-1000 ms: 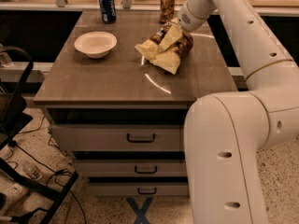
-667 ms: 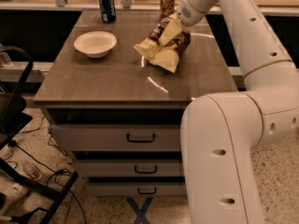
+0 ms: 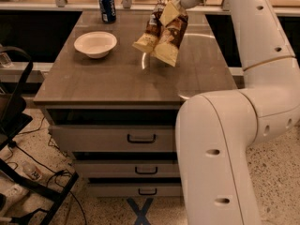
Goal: Place brown chip bag into paper bowl
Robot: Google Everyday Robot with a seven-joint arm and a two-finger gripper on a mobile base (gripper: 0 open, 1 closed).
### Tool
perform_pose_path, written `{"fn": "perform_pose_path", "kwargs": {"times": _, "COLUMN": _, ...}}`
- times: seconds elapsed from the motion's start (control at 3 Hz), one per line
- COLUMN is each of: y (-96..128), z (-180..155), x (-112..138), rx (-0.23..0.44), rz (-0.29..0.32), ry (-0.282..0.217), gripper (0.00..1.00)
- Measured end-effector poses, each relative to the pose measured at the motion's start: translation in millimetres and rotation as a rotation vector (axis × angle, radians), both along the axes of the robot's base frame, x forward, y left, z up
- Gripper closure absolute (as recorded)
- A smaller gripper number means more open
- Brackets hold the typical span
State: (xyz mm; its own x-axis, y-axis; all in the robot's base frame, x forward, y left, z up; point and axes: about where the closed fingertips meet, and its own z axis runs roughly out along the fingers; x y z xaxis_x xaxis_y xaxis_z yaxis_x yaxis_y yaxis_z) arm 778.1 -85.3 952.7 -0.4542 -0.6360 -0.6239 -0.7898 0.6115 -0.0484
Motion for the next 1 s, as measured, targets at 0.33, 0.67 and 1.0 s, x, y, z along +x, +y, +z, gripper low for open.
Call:
{"fn": "perform_pose_path", "kwargs": {"times": 0.33, "y": 22, "z": 40, "x": -12, "rx": 0.083, "rz": 0.006, "ry": -0.027, "gripper": 1.00}}
{"fn": "perform_pose_path", "kwargs": {"times": 0.67, "y": 36, "z": 57, "x": -20, "rx": 0.154, "rz": 0.021, "ry": -0.024, "gripper": 1.00}}
{"fn": "perform_pose_path", "kwargs": {"times": 1.0, "y": 37, "z": 57, "x": -19, "rx": 0.161, "rz": 0.014, "ry": -0.020, "gripper": 1.00}}
